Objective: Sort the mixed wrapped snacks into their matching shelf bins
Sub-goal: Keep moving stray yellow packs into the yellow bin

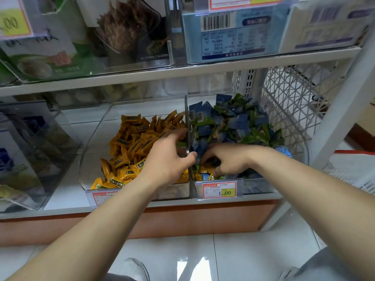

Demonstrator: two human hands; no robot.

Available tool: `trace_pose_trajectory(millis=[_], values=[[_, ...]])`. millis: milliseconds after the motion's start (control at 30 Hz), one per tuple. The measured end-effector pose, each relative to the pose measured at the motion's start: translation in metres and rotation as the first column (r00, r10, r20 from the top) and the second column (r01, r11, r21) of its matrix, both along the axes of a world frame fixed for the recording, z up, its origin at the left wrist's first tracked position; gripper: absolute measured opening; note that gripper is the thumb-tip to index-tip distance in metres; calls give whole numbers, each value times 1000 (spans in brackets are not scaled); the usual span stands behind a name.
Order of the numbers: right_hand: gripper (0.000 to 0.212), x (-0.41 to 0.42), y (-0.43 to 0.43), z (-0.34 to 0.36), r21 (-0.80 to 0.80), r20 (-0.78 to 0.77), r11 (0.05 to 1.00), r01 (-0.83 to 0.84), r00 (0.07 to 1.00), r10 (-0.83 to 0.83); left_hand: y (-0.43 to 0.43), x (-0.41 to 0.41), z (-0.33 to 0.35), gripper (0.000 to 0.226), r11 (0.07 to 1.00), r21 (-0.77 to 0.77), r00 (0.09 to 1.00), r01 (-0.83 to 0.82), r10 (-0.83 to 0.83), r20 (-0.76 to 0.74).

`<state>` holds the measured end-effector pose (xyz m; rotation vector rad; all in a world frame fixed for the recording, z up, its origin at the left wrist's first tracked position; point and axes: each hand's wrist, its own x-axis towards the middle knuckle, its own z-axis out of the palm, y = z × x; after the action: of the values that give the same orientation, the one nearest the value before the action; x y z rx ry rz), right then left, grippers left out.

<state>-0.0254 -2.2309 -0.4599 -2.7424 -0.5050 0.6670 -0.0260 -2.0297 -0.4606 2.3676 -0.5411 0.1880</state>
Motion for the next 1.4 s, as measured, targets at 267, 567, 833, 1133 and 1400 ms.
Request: trace_pose_trajectory(millis=[267, 567, 833, 1133, 1400], values=[[82, 11, -5, -7, 24, -90, 999, 25, 996, -23, 2, 1, 2, 68, 1000, -20, 999, 21, -22, -34], [85, 15, 1, -10, -77, -39, 995, -64, 997, 61, 5, -1, 3, 71, 999, -27, 997, 43, -44, -69], [76, 15, 5, -22, -177, 45, 980, -87, 994, 96, 6, -1, 3, 71, 997, -49, 994, 52, -57, -92], [72, 21, 5, -17, -5, -154, 1000, 27, 988, -28, 7, -2, 3, 72, 997, -55, 991, 52, -58, -116], [25, 16, -4, -13, 141, -46, 990, 13, 999, -6, 6, -2, 4, 71, 997, -51, 992, 56, -62, -112]])
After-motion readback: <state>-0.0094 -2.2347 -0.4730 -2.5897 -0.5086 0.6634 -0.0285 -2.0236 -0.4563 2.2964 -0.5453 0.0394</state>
